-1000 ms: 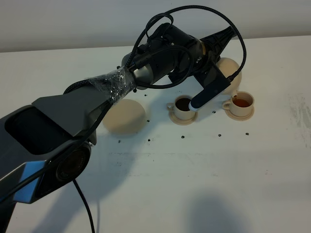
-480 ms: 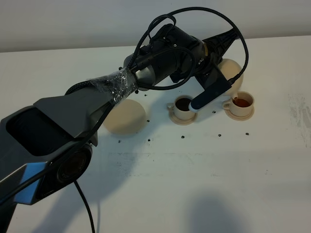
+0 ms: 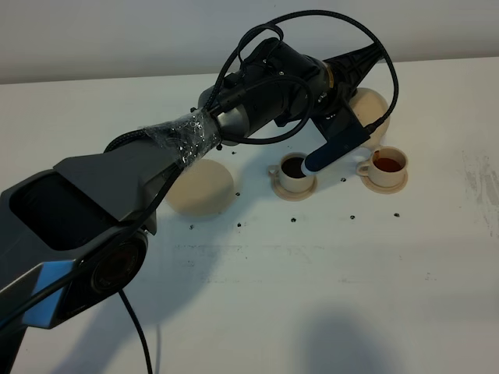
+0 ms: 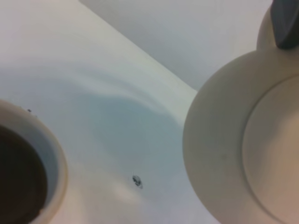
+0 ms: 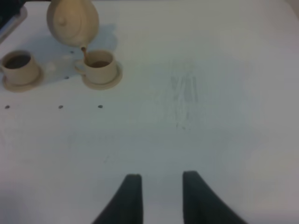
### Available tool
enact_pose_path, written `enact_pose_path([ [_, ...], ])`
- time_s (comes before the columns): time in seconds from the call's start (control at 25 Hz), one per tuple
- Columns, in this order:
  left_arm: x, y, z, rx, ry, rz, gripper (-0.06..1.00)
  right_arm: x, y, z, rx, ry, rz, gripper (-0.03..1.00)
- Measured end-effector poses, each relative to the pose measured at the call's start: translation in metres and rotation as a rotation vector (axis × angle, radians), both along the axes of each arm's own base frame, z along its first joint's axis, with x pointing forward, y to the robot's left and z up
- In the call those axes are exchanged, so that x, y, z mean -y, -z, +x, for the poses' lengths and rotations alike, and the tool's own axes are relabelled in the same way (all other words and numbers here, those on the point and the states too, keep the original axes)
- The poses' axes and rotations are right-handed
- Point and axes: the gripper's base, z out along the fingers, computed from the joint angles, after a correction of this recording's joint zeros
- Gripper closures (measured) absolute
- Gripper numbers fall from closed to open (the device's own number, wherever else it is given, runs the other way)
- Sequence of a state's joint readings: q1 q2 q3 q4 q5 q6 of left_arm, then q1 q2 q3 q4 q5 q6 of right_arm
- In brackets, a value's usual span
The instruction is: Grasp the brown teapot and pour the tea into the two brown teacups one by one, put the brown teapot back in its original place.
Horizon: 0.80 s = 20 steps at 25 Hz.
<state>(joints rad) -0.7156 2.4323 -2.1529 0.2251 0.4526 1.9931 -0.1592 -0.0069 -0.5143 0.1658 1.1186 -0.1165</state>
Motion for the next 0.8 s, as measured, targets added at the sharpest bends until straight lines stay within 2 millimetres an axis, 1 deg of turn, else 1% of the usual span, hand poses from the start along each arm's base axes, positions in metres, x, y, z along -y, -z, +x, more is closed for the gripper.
enact_pose_path([
  [0.28, 0.001, -0.011, -0.003, 0.018, 0.006, -0.014, 0.83, 0.000, 0.000, 0.000, 0.000, 0.000, 0.000, 0.74],
  [0.44, 0.004, -0.012, -0.005, 0.020, 0.013, -0.013, 0.83, 0.000, 0.000, 0.000, 0.000, 0.000, 0.000, 0.74],
  [0.8, 0.004, -0.012, -0.005, 0.031, 0.019, 0.000, 0.83, 0.000, 0.000, 0.000, 0.000, 0.000, 0.000, 0.74],
])
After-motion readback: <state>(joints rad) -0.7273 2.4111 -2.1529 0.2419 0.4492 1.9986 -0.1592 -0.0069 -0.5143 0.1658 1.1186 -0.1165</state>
